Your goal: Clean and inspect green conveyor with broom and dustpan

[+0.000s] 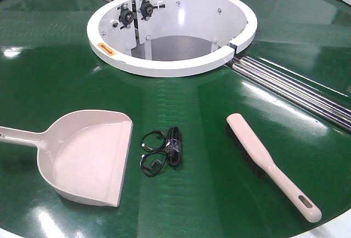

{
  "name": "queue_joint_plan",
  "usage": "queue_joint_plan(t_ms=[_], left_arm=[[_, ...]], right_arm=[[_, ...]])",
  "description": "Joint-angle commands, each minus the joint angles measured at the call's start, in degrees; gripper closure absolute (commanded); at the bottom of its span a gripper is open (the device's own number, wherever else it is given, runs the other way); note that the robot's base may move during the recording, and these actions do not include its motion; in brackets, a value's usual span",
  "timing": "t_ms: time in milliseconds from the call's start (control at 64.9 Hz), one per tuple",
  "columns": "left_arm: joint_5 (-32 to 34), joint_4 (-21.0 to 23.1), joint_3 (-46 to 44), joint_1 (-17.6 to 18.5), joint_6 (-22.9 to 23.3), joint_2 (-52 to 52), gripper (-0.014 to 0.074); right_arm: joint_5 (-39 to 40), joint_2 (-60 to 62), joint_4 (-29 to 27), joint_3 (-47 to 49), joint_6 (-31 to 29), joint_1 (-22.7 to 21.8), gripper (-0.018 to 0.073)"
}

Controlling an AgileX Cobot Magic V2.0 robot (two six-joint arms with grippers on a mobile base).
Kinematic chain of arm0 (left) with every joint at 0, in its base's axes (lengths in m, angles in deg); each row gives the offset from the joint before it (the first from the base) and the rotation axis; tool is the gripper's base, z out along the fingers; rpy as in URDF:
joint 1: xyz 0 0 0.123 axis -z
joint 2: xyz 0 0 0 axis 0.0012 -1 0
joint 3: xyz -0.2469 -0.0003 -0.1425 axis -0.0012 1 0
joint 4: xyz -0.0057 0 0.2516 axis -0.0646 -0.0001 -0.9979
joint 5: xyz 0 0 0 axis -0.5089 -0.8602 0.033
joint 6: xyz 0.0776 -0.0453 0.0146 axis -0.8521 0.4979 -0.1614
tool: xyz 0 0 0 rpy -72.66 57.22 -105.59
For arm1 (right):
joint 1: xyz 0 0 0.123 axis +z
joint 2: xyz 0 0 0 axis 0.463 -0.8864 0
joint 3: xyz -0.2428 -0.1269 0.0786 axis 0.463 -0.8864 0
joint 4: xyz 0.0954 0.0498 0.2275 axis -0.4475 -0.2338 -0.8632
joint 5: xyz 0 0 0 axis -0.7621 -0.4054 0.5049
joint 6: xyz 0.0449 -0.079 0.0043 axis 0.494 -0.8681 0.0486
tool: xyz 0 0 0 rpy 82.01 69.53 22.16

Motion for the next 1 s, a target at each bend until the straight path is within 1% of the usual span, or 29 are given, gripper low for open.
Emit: queue_joint_plan(t_ms=[0,986], left_arm=[[4.06,0.21,0.54,0.39,0.34,0.79,0.0603],[4.06,-0.15,0.53,0.39,0.16,0.79,0.0603]], right_arm=[[3.97,0.6,-0.01,-0.22,-0.32,-0.35,0.0568],[3.97,0.6,-0.01,-0.22,-0.32,-0.35,0.0568]])
